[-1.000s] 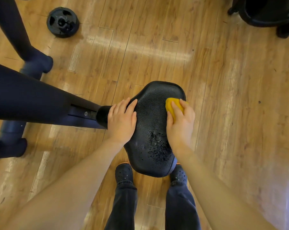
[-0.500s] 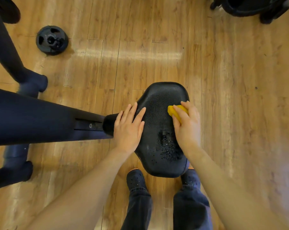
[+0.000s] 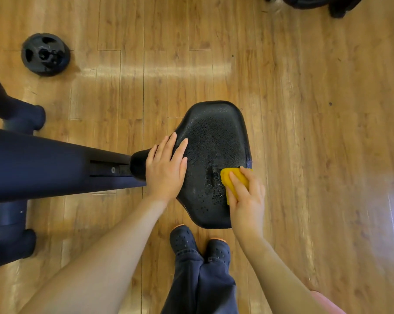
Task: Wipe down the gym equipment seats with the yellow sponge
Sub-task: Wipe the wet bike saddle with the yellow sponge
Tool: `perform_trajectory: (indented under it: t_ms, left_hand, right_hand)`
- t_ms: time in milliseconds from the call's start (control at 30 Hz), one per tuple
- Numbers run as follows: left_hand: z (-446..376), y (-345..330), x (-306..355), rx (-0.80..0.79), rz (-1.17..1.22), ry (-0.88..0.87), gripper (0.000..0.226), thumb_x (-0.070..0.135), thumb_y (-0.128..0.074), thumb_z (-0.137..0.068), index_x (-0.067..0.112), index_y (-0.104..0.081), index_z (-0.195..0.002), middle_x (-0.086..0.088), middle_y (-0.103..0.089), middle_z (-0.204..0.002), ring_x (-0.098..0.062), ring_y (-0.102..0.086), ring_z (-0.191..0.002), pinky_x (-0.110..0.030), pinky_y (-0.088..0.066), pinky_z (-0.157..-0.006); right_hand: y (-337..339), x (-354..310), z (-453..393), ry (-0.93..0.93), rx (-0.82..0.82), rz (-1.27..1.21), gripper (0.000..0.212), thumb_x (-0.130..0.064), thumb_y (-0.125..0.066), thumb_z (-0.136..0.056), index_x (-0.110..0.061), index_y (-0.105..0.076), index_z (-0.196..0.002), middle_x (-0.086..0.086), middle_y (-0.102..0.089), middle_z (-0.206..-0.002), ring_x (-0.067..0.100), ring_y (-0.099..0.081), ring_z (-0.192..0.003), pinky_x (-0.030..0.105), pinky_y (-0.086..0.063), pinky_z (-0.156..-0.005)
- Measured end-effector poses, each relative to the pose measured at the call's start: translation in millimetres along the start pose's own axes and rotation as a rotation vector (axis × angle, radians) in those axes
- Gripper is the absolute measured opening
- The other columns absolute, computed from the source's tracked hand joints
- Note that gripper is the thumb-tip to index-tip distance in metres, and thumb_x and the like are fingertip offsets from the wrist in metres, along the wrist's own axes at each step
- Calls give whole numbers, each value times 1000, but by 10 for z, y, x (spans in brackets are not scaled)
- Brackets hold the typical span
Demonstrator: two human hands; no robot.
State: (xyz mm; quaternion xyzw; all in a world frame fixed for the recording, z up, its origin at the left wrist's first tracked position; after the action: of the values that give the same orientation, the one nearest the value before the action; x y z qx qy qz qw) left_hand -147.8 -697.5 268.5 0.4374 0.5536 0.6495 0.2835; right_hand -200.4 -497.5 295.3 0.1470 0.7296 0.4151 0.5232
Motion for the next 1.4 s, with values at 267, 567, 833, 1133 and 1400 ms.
perform_trajectory:
  t_ms: [267, 567, 833, 1133, 1400]
  left_hand:
    - [0, -15, 4, 1, -31, 10, 47, 31, -30, -100, 20, -45, -143, -9, -42, -149, -26, -37, -139, -45, -28, -112]
    - [1, 2, 18, -4, -13, 13, 46, 31, -31, -100, 18, -47, -141, -10, -42, -149, -28, -37, -139, -46, -28, -112]
    - [59, 21, 42, -33, 2, 59, 47, 31, -30, -101, 20, -41, -145, -11, -34, -153, -29, -28, -143, -48, -22, -116]
    - [211, -59, 84, -6, -8, 153, 50, 34, -25, -100, 23, -36, -148, -9, -26, -157, -27, -18, -147, -45, -13, -118]
    - [216, -40, 69, -4, -1, 135, 47, 30, -38, -100, 24, -38, -146, -8, -29, -156, -26, -20, -146, -45, -14, -117]
  right_hand:
    - [-158, -139, -710, 67, 23, 10, 29, -4, -70, -85, -5, -65, -114, 17, -57, -122, 35, -50, -115, 39, -44, -97]
    - [-101, -57, -148, 69, 12, 62, 36, -32, -51, -96, -5, -69, -114, 14, -55, -128, 30, -45, -118, 38, -37, -103]
    - [-124, -32, -401, 92, -43, 1, 21, -17, -65, -91, -8, -71, -109, 12, -55, -127, 26, -40, -119, 34, -38, -101]
    - [-157, -43, -439, 153, 49, 129, 22, -30, -64, -89, -18, -73, -105, 5, -62, -118, 27, -52, -111, 43, -39, -98]
    - [-101, -37, 45, 56, 55, 36, 26, -12, -70, -85, -14, -72, -111, 6, -62, -111, 22, -44, -97, 32, -44, -84]
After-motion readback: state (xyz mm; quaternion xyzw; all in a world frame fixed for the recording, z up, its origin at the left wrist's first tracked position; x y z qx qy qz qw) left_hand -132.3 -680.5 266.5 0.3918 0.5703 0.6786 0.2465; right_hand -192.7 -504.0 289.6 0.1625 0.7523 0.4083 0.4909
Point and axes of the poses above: each hand's wrist, its own z-axis away from the middle knuckle, its own y-axis out of the back of the hand, x = y × z, the point moved 5 cm from there along -z, towards the middle knuckle
